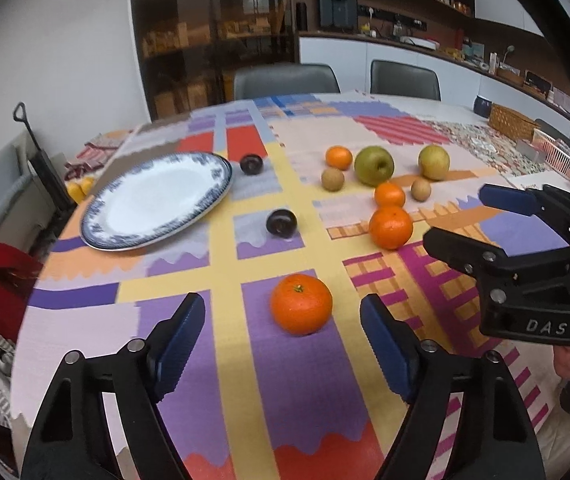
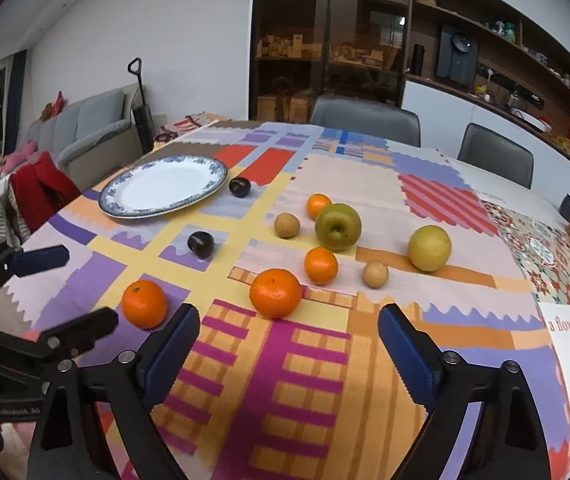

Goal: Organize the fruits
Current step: 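Grasp a mandarin orange with the left tool while the right tool grasps another orange, then carry both oranges onto the blue-rimmed plate and open both tools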

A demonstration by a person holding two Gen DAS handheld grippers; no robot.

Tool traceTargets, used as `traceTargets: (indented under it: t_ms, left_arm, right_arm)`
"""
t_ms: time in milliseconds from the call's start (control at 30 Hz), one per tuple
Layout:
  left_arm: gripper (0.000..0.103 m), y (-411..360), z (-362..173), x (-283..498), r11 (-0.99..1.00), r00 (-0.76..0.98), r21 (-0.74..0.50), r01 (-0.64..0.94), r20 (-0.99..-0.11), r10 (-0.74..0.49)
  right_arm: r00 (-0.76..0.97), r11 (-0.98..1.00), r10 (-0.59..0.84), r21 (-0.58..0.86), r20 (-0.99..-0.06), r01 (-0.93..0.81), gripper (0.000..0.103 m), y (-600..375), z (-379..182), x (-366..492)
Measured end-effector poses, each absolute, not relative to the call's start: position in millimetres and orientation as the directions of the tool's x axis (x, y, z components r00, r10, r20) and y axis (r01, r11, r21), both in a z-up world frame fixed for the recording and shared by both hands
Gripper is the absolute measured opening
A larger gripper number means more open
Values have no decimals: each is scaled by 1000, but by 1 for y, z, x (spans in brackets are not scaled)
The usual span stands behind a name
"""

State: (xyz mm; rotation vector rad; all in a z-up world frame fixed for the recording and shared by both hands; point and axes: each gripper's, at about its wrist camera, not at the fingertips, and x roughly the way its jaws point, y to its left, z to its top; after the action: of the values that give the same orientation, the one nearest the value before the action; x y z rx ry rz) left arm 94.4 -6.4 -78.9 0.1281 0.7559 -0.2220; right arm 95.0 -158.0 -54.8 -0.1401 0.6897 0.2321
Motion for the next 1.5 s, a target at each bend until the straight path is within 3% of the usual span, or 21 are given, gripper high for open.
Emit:
traceTargets:
  t_ms: [333,600,733,1033,1500]
  left_arm:
    - [64,-14,-96,113,958,637,6,286,-749,-186]
    - [43,-9,-106,122,960,579,-58,274,-787,-213]
    - [41,-9,-106,126,959,563,-85,270,-794,-228]
    - [41,-8,-103,130,963,560,-88,255,-798,-222]
    - [41,20,-77,138,978,616,-91,189,-764,-190]
  right_arm:
    - [680,958,192,-16,-708,-287,70,-153,-77,127]
    - [635,949,214,5,-742,-314,58,-146,-87,144]
    - [611,945,226,18,-759,-327,50,-143,-93,149]
    - [605,943,231,22,-762,-333,43,-142,-95,157]
    - [609,933,275,52,-744,-357,42,-128,-76,160]
